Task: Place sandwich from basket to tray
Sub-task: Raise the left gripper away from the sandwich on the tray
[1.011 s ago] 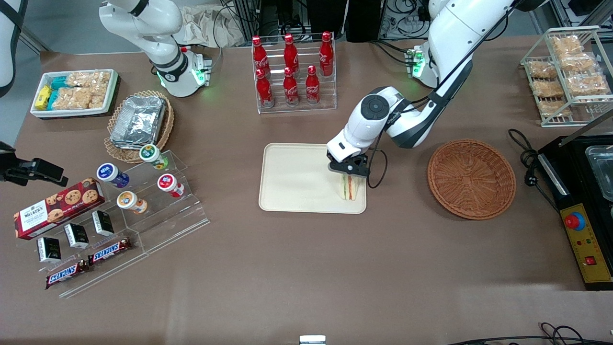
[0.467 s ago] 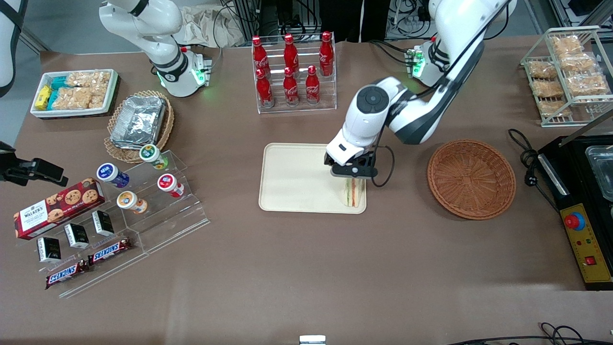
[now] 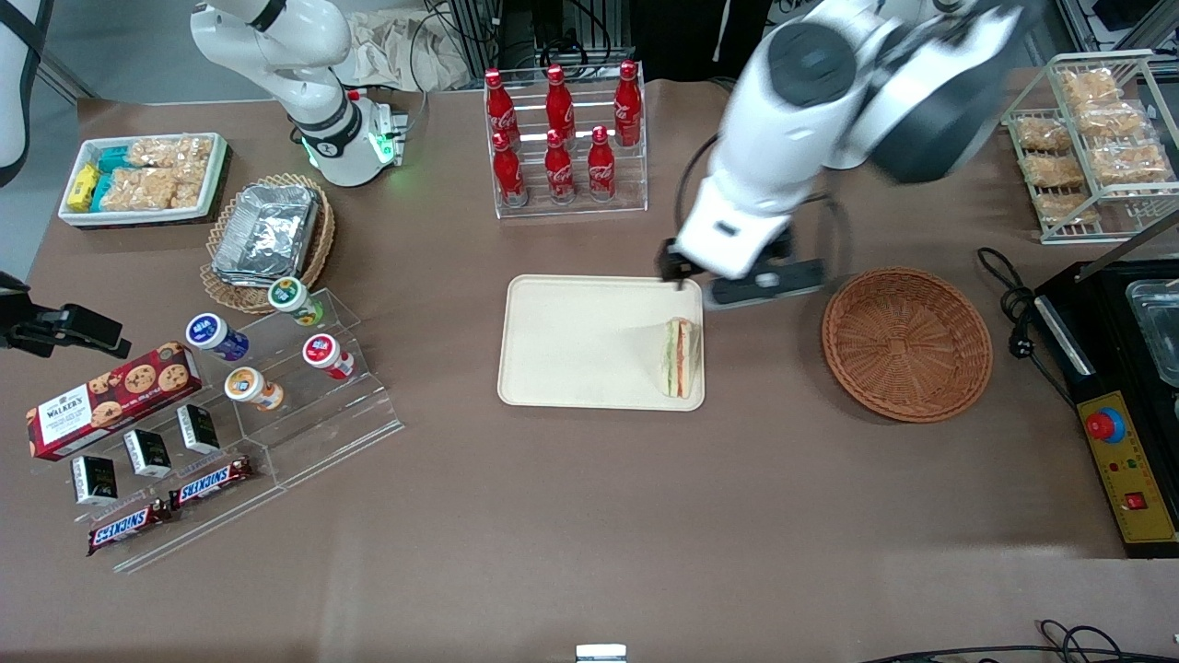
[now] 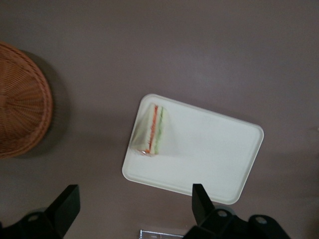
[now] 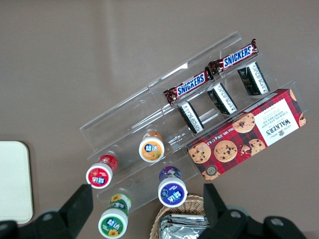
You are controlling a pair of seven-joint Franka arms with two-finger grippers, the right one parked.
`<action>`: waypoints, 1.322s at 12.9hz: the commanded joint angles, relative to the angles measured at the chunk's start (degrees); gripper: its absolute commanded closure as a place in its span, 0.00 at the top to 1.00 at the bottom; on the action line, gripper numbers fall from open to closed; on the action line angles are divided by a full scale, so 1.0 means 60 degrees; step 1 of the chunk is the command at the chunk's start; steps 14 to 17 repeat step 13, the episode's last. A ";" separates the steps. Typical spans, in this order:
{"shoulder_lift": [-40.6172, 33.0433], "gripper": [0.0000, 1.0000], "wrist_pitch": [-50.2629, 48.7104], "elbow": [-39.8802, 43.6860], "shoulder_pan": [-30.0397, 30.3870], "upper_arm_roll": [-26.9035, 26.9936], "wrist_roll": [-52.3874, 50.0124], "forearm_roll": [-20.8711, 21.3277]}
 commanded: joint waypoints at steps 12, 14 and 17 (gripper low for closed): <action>-0.3079 1.00 -0.0709 -0.1768 -0.1531 0.7260 0.8029 -0.0611; -0.3049 1.00 -0.0650 -0.1796 -0.1356 0.7290 0.7985 -0.0523; -0.3049 1.00 -0.0650 -0.1796 -0.1356 0.7290 0.7985 -0.0523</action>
